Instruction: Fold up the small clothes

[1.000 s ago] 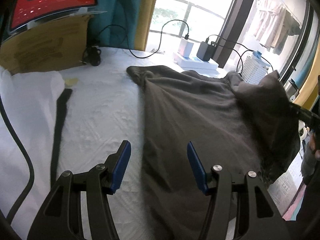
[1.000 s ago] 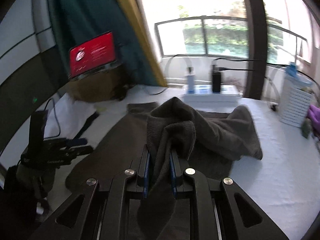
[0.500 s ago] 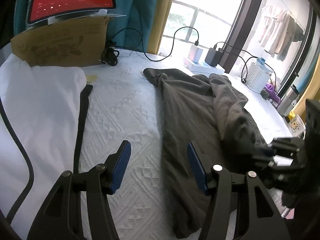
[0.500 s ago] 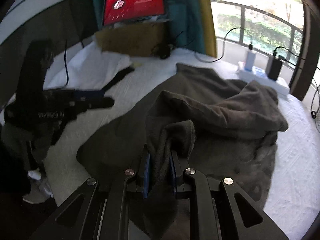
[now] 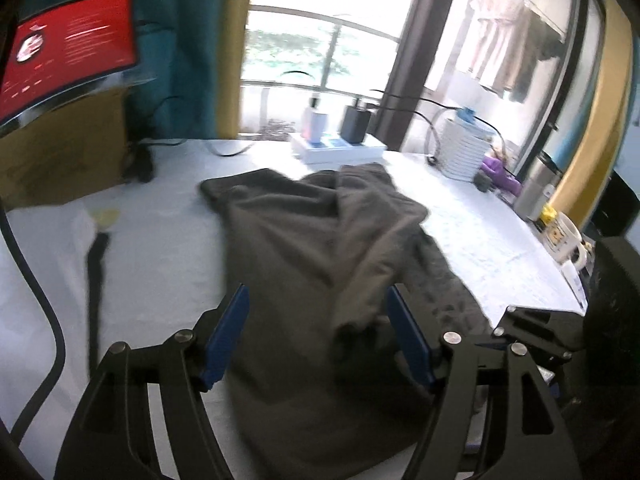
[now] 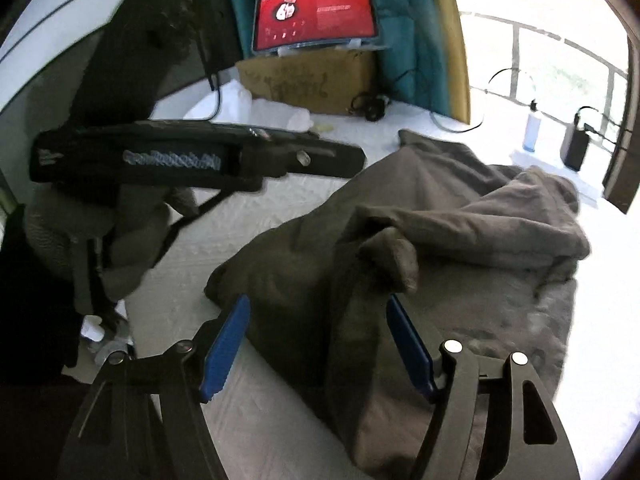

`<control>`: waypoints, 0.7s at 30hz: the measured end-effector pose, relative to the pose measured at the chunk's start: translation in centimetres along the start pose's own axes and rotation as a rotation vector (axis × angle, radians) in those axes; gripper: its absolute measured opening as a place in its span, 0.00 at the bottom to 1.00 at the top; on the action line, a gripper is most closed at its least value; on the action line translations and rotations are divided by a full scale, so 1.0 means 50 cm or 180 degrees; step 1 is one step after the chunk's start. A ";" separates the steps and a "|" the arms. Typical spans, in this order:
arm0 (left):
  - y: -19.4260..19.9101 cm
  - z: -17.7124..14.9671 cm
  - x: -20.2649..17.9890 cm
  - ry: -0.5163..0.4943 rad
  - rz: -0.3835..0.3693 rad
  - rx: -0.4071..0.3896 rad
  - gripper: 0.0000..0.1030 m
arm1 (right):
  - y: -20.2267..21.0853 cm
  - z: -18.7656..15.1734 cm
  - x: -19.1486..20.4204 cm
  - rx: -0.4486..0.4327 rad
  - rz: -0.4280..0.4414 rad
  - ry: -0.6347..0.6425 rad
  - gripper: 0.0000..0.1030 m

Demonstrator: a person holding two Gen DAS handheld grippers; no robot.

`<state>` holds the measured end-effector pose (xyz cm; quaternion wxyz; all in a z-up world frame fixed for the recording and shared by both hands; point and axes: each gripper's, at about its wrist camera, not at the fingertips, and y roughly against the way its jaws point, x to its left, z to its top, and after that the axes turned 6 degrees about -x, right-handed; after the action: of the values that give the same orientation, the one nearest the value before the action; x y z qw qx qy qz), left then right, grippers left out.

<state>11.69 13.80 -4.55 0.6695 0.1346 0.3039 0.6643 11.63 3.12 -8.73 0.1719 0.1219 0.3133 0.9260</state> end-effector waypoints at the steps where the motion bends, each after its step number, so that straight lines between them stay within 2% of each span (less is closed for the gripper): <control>1: -0.011 0.000 -0.016 -0.0050 -0.0033 0.0035 0.69 | 0.019 -0.004 -0.013 -0.0035 -0.0046 -0.0038 0.70; 6: -0.069 -0.019 -0.082 -0.0348 -0.0030 0.0295 0.70 | 0.065 -0.038 -0.099 -0.0034 -0.0486 -0.0210 0.71; 7: -0.083 -0.026 -0.092 -0.0436 0.0039 0.0358 0.70 | 0.068 -0.049 -0.121 -0.0011 -0.0590 -0.0272 0.71; 9: -0.108 -0.046 -0.107 -0.0691 0.0327 0.0477 0.70 | 0.071 -0.065 -0.150 0.0010 -0.0687 -0.0370 0.71; 10: -0.113 -0.055 -0.105 -0.0715 0.0414 0.0525 0.70 | 0.072 -0.073 -0.162 0.0008 -0.0722 -0.0411 0.71; 13: -0.108 -0.073 -0.075 -0.0527 0.0503 0.0673 0.70 | 0.068 -0.088 -0.180 0.0009 -0.0729 -0.0491 0.71; 17: -0.061 -0.103 -0.045 -0.0427 0.0678 0.0685 0.71 | 0.040 -0.098 -0.182 0.0106 -0.0711 -0.0487 0.71; 21: -0.016 -0.127 -0.023 -0.0336 0.0844 0.0690 0.77 | 0.012 -0.096 -0.173 0.0168 -0.0653 -0.0435 0.71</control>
<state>8.69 11.20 -9.68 0.5726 0.2795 0.3176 0.7022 17.77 -3.34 -13.08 0.2834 0.1565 0.3360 0.8845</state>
